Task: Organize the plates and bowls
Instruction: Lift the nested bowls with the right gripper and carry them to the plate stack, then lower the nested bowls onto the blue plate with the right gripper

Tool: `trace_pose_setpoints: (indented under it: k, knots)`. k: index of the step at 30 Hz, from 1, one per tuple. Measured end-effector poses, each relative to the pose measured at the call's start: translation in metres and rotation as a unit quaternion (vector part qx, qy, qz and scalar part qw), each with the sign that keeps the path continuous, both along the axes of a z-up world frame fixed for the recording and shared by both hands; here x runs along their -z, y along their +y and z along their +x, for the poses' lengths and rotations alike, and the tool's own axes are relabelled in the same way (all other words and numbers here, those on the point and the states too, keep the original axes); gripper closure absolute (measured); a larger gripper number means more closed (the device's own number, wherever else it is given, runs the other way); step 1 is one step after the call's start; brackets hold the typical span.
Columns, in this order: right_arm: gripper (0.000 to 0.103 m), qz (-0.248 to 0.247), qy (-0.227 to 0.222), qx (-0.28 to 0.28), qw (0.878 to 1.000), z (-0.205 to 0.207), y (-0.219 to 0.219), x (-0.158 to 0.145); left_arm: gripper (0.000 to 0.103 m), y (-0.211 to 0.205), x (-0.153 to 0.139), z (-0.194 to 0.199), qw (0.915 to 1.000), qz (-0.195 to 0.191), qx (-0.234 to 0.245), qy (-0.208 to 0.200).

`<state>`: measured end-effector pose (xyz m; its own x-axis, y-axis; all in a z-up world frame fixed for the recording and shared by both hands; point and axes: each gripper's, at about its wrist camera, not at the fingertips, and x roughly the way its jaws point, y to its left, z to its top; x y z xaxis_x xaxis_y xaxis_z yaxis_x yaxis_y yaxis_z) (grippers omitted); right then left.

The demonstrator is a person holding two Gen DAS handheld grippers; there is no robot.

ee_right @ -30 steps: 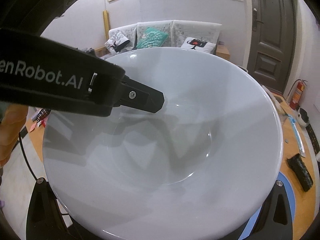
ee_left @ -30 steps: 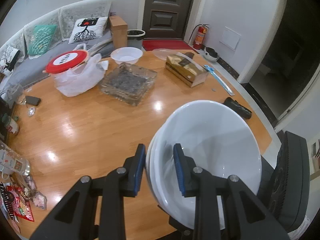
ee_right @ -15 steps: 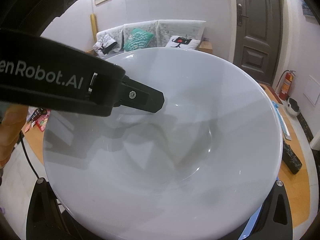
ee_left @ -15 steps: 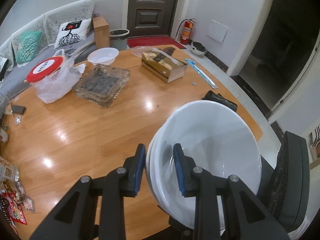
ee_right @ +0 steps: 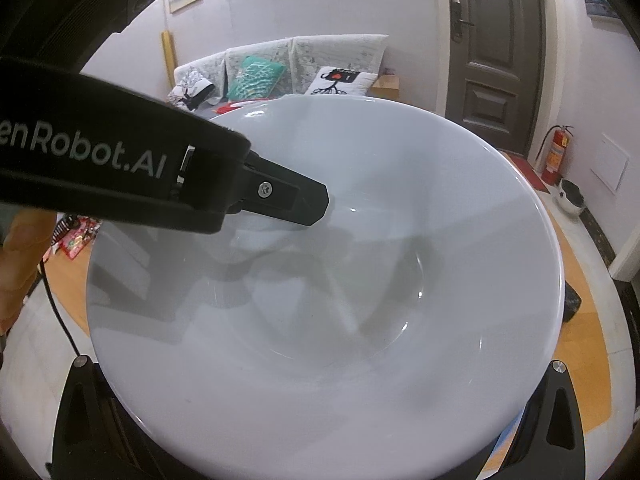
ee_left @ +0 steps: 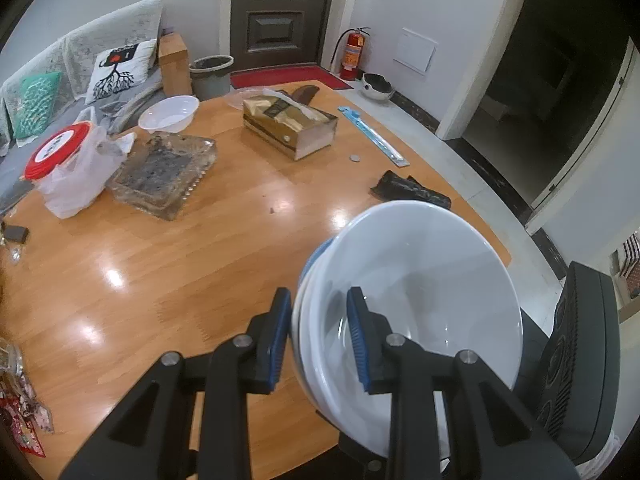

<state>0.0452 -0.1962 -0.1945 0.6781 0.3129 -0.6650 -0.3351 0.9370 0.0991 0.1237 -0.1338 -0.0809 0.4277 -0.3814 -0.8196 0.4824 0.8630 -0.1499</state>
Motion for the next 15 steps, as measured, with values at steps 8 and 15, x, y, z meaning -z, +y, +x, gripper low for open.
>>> trace_pose_setpoints:
  k: [8, 15]
  knots:
    - [0.001, 0.001, 0.006, 0.017, 1.0, -0.01, -0.018, 0.005, 0.078, -0.027, 0.006, 0.002, 0.9999, 0.002, 0.016, 0.006]
    - [0.001, 0.002, 0.015, 0.028, 0.999, -0.017, -0.031, 0.011, 0.078, -0.049, 0.015, 0.005, 0.9995, 0.002, 0.028, 0.015]
